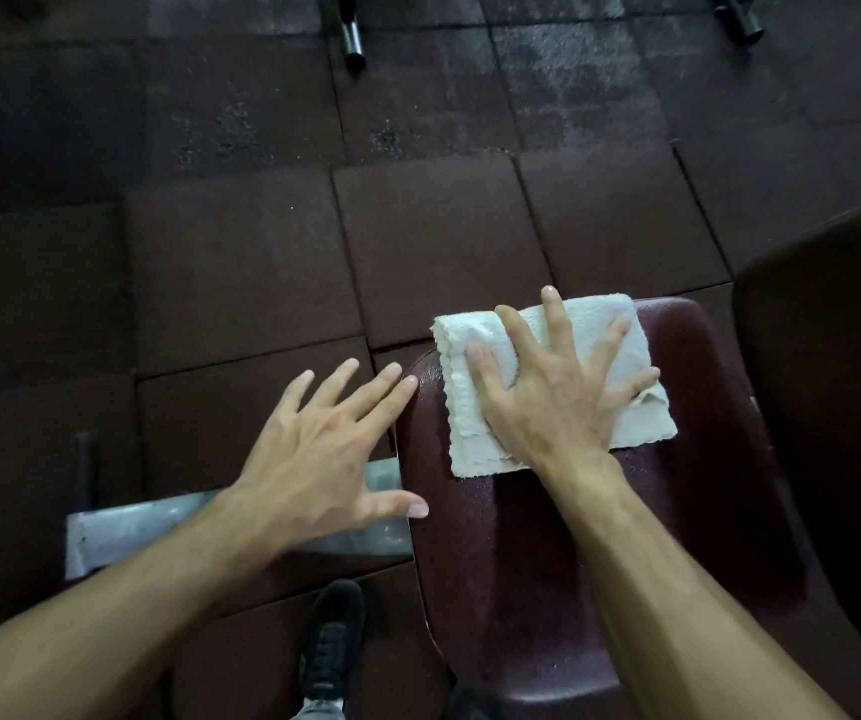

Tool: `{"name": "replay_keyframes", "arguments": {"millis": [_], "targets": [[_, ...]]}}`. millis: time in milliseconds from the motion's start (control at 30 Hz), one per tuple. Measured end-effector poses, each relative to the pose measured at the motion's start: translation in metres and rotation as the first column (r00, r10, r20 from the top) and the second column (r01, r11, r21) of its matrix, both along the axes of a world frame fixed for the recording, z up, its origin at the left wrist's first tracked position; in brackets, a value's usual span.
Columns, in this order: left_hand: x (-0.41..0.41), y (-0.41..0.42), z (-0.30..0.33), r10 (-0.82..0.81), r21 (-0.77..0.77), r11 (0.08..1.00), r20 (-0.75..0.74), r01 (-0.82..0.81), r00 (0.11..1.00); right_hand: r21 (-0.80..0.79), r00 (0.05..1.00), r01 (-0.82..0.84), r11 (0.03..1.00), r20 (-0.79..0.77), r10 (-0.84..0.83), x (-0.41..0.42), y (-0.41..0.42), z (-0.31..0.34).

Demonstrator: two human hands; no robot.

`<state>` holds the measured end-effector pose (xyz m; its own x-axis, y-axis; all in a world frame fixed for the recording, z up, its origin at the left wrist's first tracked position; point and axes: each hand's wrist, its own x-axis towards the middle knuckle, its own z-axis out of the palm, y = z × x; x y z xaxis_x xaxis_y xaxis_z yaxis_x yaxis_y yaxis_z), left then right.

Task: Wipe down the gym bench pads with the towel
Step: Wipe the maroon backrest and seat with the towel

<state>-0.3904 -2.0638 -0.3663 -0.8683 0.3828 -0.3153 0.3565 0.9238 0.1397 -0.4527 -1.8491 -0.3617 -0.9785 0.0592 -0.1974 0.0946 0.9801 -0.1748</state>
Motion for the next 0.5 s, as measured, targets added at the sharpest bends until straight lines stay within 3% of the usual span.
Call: {"name": "replay_keyframes", "arguments": {"millis": [167,300,500], "targets": [[0.000,-0.002,0.006,0.078,-0.002,0.997,0.064,-0.078,0.995,0.013,0.989,-0.145,0.989,0.011,0.145,0.039,0.022,0.009],[-0.004,-0.006,0.006,0.098,-0.007,0.995,0.100,-0.098,0.990,0.024,0.993,-0.101,0.995,0.059,0.099,0.001,0.002,0.005],[0.005,-0.022,0.000,0.214,-0.080,0.976,0.181,-0.202,0.960,0.032,0.976,-0.216,0.976,0.002,0.216,0.016,-0.017,0.004]]}}
